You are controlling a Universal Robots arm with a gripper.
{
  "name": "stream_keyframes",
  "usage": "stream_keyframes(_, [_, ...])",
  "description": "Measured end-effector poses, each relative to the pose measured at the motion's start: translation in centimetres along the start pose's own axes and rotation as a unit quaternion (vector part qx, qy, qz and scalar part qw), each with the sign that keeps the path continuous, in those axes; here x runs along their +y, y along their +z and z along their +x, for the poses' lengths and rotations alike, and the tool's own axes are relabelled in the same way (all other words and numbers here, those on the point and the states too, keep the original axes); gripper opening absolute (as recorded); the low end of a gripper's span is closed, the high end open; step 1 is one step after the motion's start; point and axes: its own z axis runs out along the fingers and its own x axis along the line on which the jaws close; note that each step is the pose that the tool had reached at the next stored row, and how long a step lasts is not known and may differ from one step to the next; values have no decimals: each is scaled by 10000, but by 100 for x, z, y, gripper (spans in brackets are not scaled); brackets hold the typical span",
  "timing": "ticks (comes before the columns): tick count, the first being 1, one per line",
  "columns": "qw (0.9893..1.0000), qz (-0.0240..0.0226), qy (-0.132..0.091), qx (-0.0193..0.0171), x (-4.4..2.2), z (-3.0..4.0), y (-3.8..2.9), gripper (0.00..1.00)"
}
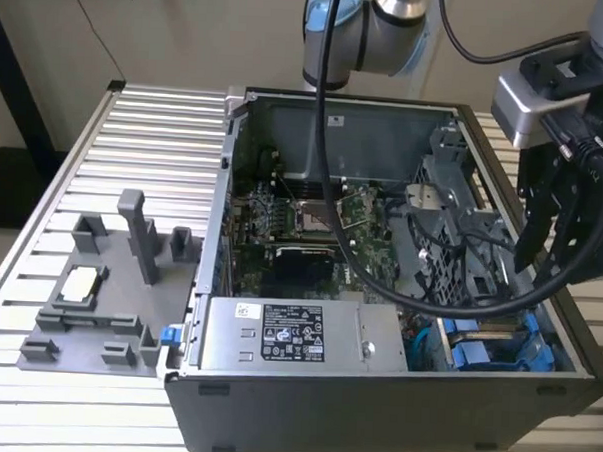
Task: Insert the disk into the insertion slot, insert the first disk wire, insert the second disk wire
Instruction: 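Insert the first disk wire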
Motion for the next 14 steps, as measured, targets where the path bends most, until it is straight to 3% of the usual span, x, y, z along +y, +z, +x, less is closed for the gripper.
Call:
stream_keyframes(4, [10000, 68, -60, -9, 41, -5, 0, 41])
stream_keyframes(11, [9994, 324, -98, -4, 140, -49, 34, 41])
stream_keyframes(14, [9993, 343, -124, -9, 159, -82, 30, 41])
